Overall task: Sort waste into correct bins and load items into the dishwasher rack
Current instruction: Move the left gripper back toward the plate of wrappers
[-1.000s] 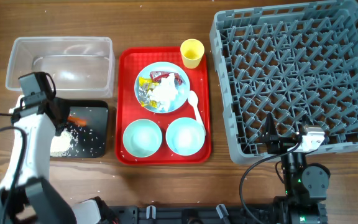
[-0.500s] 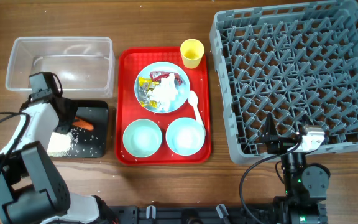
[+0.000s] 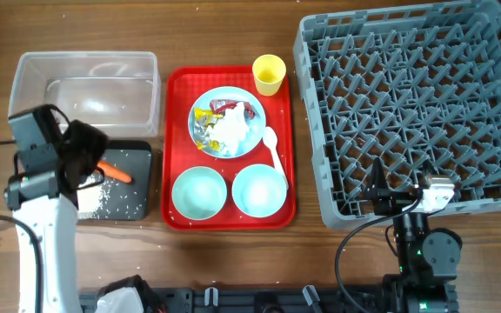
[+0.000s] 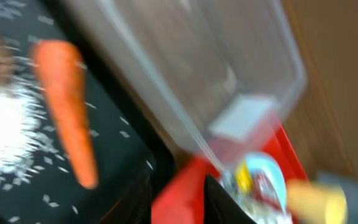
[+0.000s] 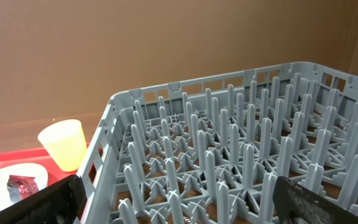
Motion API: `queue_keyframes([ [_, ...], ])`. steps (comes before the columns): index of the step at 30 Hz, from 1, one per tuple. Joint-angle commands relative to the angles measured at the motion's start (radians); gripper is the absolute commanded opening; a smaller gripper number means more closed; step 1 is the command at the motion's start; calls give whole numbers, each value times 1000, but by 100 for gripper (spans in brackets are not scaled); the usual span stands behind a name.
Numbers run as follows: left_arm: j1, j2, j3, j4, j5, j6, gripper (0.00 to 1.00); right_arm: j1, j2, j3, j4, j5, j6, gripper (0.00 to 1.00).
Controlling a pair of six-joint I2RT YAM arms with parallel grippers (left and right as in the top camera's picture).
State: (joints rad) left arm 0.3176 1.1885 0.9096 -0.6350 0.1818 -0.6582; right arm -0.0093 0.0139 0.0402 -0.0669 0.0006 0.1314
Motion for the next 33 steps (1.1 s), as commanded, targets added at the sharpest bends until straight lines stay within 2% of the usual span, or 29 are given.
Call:
queue_keyframes([
  [1, -96, -24, 9, -25, 162, 135, 26, 4, -3, -3, 3, -9, 9, 100],
  [4, -206, -23, 13, -23, 151, 158, 30, 4, -3, -3, 3, -9, 9, 100],
  [8, -396, -22, 63, -8, -11, 158, 33, 4, -3, -3, 3, -9, 9, 100],
  [11, -499, -10, 104, -9, -64, 159, 36, 4, -3, -3, 3, -9, 9, 100],
  [16, -613, 41, 138, 15, -64, 184, 42, 4, -3, -3, 3, -9, 9, 100],
  [19, -658, 75, 138, 27, -64, 183, 52, 4, -3, -3, 3, -9, 9, 100],
  [20, -676, 92, 138, 29, -64, 184, 63, 4, -3, -3, 3, -9, 9, 100],
  [21, -684, 101, 138, 29, -64, 184, 69, 4, -3, -3, 3, -9, 9, 100],
  [23, -690, 114, 138, 18, -64, 184, 76, 4, -3, -3, 3, -9, 9, 100],
  [25, -690, 115, 138, 2, -64, 184, 70, 4, -3, -3, 3, -9, 10, 100],
  [27, -690, 115, 138, -5, -64, 183, 70, 4, -3, -3, 3, -9, 9, 100],
  [30, -690, 115, 138, -9, -64, 184, 79, 4, -3, -3, 3, -9, 9, 100],
  [33, -691, 117, 138, 0, -80, 184, 84, 4, -3, -3, 3, -9, 9, 100],
])
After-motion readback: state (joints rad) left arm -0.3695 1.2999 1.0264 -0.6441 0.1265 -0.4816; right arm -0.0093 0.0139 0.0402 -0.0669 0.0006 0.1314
